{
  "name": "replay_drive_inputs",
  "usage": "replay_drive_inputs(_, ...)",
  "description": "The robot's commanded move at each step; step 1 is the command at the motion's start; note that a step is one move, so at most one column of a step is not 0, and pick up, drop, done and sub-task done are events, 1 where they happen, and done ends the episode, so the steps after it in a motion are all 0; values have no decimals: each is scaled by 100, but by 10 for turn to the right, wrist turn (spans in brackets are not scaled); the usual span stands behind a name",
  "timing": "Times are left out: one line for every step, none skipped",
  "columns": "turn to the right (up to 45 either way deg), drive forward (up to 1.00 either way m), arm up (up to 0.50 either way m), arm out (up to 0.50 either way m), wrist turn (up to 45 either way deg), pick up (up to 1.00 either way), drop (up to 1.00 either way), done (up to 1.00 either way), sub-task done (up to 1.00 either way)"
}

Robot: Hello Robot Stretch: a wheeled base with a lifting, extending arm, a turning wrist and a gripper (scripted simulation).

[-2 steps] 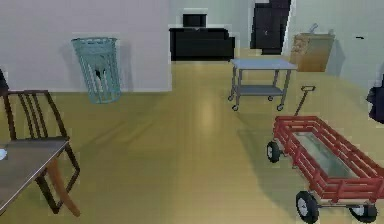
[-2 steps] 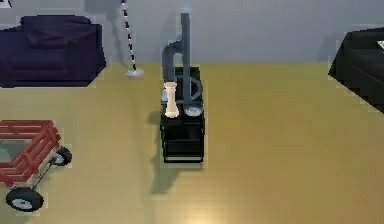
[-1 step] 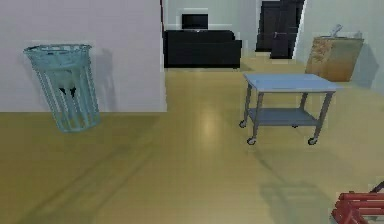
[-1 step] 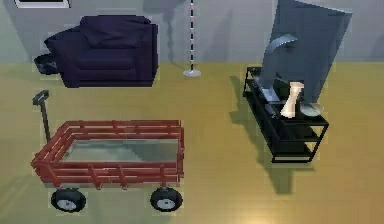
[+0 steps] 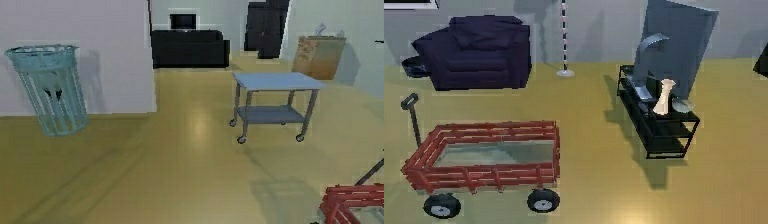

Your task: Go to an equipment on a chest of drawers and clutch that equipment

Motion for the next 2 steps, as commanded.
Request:
replay_drive_inputs(0,100,0,0,0,0,0,0,0)
replay_drive_inputs(0,100,0,0,0,0,0,0,0)
